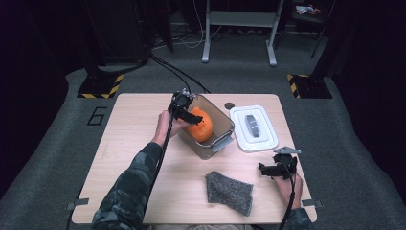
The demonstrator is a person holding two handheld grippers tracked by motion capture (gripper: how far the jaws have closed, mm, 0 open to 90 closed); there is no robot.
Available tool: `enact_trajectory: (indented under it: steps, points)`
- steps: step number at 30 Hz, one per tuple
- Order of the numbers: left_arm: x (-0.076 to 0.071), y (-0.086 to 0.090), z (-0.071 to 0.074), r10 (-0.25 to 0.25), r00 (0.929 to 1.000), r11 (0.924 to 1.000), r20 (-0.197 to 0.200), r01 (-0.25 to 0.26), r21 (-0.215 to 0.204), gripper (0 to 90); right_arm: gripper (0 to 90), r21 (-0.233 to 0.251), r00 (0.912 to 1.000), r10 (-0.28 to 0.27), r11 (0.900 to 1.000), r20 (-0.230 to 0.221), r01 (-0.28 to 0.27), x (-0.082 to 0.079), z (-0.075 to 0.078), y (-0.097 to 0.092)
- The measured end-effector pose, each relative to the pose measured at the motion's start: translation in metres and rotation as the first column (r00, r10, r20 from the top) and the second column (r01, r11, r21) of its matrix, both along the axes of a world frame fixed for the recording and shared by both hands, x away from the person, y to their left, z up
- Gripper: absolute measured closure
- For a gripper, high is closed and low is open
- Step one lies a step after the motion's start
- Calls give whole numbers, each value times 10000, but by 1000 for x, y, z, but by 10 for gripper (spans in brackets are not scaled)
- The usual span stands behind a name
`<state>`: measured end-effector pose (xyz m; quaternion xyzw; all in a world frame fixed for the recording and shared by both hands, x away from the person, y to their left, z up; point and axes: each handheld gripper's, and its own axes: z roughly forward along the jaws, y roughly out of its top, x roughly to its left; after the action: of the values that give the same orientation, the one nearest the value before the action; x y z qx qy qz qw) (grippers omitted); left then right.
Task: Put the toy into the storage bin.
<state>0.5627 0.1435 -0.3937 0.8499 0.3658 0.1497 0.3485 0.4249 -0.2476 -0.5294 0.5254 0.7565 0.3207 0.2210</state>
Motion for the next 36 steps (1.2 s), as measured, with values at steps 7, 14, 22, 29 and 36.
enact_trajectory:
  steps: [7, 14, 22, 29, 36]
  points:
    - [-16, 18, 12, 121, 9992, 9978, 387, -95, -663, 150, 0, -1, 10000, 0, 10000, 2, 0, 0, 0, 0]
    - [-39, 39, 20, 137, 9960, 9933, 885, -34, -1155, 143, 0, 0, 10000, -1, 10000, -1, 1, 0, 0, 0]
    - [-68, 65, 18, 493, 9858, 9888, 1607, -255, -1469, 111, 0, -2, 10000, 0, 10000, -1, 0, 0, 0, 0]
    - [-81, 87, 7, 810, 9844, 9851, 1560, -552, -1628, 100, 0, -1, 10000, -2, 10000, -1, 2, 0, 0, 0]
    - [-90, 107, -8, 1122, 9839, 9815, 1388, -880, -1701, 92, 0, -3, 10000, 2, 10000, -4, -2, 0, 0, 0]
